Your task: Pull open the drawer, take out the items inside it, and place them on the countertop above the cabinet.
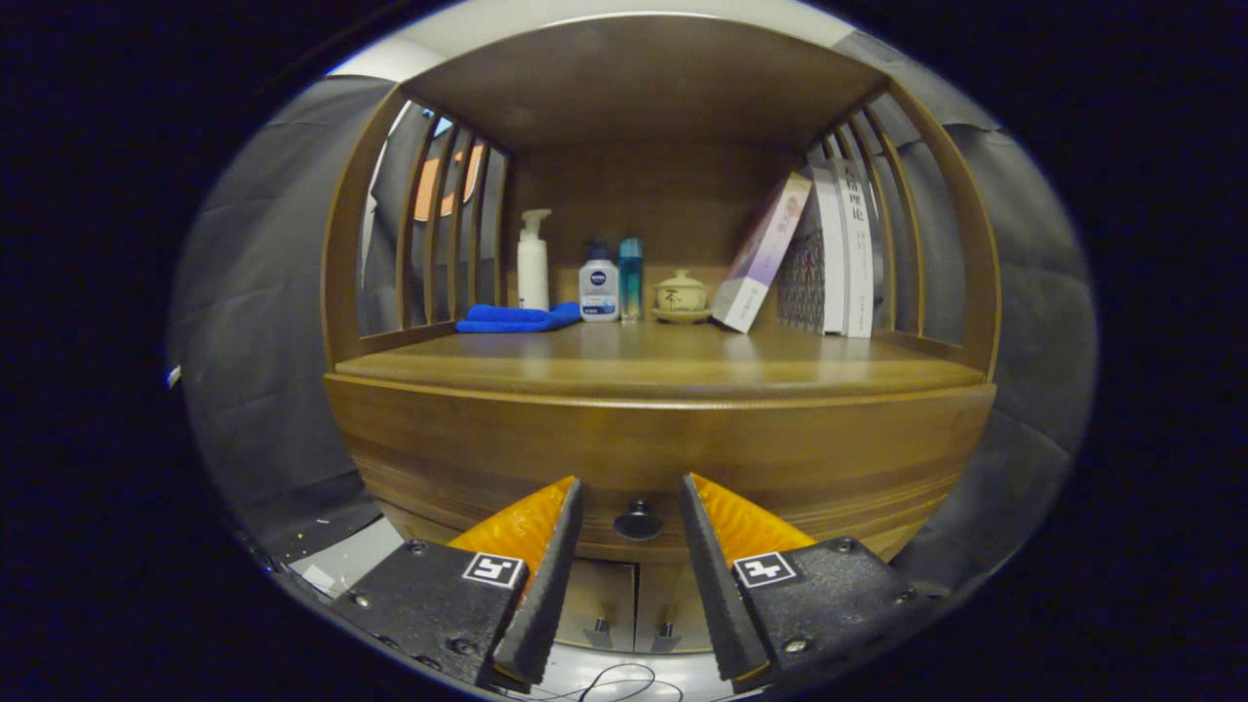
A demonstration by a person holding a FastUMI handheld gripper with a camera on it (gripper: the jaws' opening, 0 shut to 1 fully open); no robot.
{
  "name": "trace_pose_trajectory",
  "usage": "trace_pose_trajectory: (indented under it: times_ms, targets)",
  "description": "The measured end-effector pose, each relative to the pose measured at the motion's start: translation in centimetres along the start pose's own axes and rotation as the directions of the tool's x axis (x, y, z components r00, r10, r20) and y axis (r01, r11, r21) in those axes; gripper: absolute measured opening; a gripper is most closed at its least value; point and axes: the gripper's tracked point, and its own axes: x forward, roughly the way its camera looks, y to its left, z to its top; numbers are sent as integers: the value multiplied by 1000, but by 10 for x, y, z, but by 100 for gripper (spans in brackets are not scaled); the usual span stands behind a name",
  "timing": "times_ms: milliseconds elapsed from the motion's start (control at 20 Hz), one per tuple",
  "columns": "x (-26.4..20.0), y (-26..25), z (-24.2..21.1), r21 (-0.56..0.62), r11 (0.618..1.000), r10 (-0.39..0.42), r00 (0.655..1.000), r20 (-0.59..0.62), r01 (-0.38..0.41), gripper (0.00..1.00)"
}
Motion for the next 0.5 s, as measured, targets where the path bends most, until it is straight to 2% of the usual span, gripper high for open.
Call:
trace_pose_trajectory:
  times_ms: [500]
  targets:
    - [8,0,-2,-4,998,-57,998,34,57,28]
